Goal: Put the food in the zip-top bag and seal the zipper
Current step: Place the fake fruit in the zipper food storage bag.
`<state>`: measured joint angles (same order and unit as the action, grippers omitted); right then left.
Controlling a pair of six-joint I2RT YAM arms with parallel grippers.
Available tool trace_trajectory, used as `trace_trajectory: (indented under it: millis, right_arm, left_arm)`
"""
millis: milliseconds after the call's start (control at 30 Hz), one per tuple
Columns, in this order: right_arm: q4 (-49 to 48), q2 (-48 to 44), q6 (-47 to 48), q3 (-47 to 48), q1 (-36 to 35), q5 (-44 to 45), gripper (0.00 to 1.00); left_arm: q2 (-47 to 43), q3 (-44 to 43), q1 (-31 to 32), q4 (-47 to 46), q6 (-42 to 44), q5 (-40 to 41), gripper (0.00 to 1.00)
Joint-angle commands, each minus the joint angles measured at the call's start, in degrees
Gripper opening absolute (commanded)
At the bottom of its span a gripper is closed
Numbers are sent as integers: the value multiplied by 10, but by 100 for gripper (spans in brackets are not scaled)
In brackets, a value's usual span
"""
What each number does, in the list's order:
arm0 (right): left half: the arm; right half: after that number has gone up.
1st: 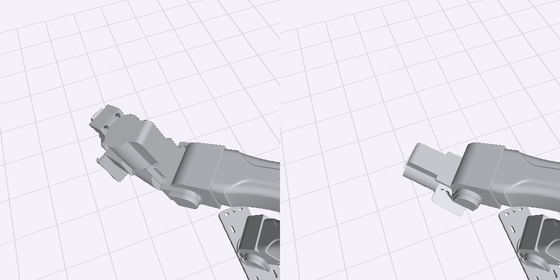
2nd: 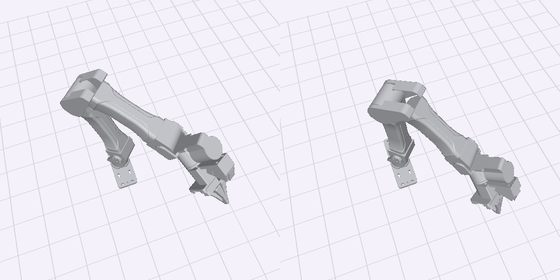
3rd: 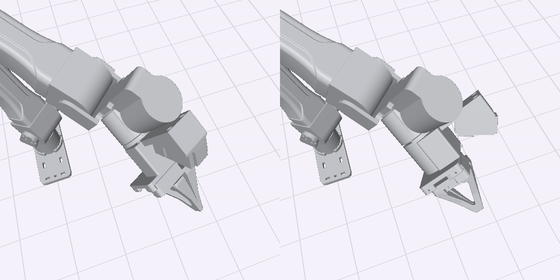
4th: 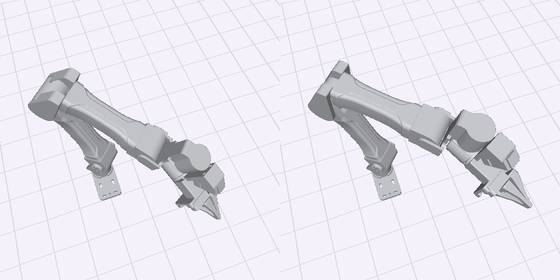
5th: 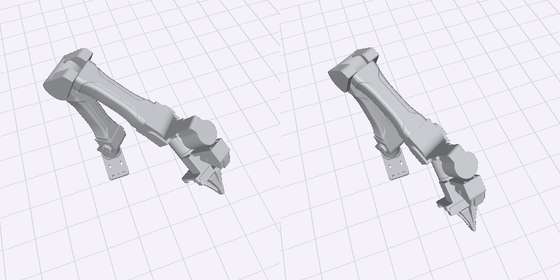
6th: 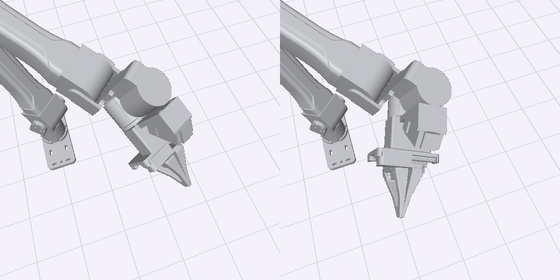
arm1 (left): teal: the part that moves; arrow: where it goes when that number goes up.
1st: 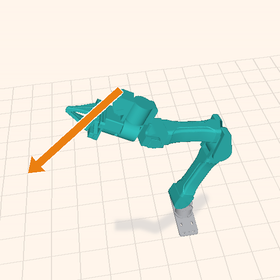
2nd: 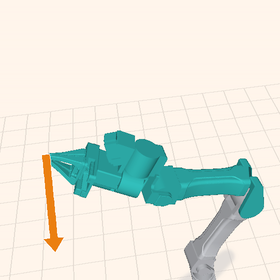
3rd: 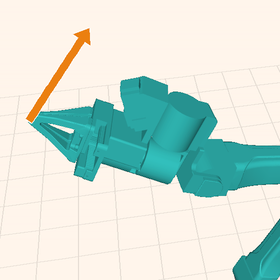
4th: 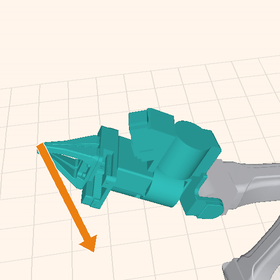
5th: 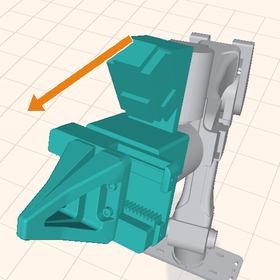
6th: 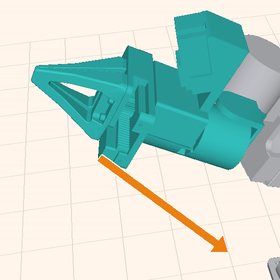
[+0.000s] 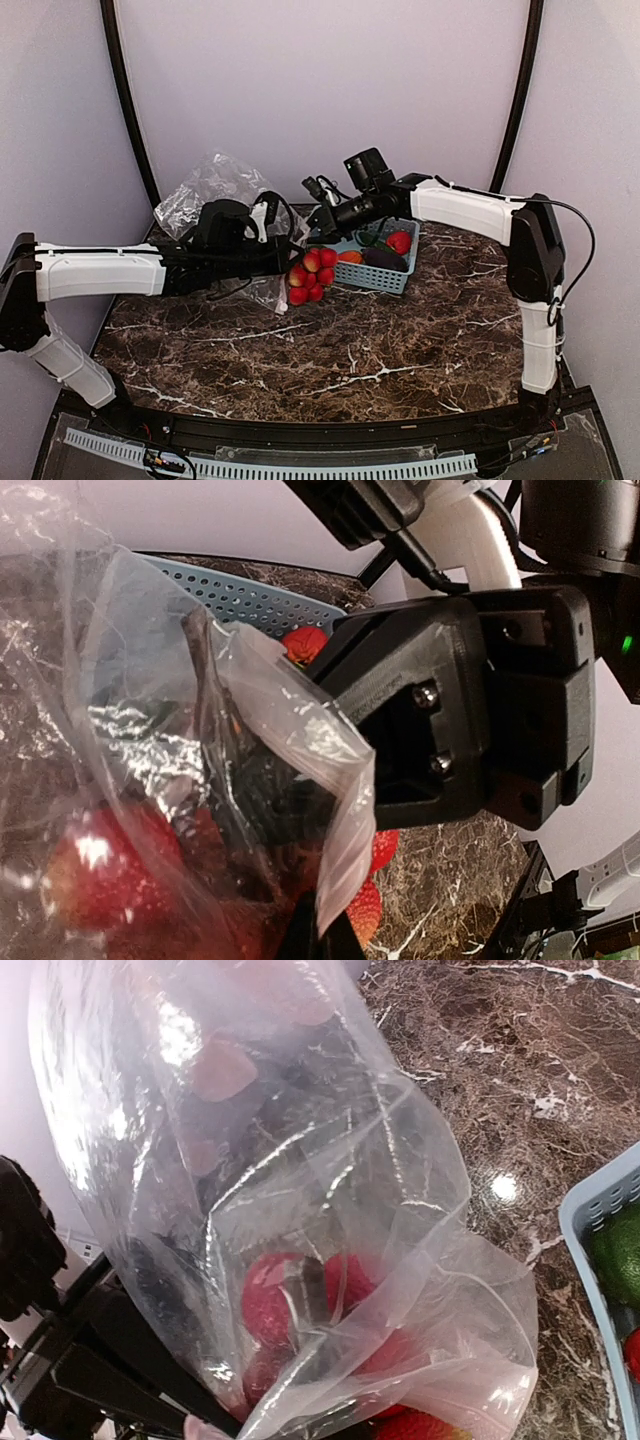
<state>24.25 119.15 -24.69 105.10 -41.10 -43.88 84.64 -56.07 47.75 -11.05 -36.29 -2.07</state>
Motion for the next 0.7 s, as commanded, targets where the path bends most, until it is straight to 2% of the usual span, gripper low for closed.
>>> trace_trajectory:
  millis: [0,133,267,433,567,667]
  right_arm:
    - [-97,-8,-62,-12,-2,-57,0]
    - [-210,-29,-213,-83,14,-78,0]
    - [-257,-46,-277,-115,33,-54,0]
    - [-218,-61,-299,-126,36,18,0]
    - [-191,-76,-283,-130,34,58,0]
    - [-105,-82,-250,-116,29,131,0]
  left_arm:
    - [11,-13,9,53,32,-20,1]
    - [9,-11,14,58,43,-26,1]
    - [-19,-4,15,46,31,-31,1]
    - [-31,-3,16,13,1,-54,1]
    - [-5,6,22,-11,-28,-40,1]
    - [22,24,25,-28,-70,-8,1]
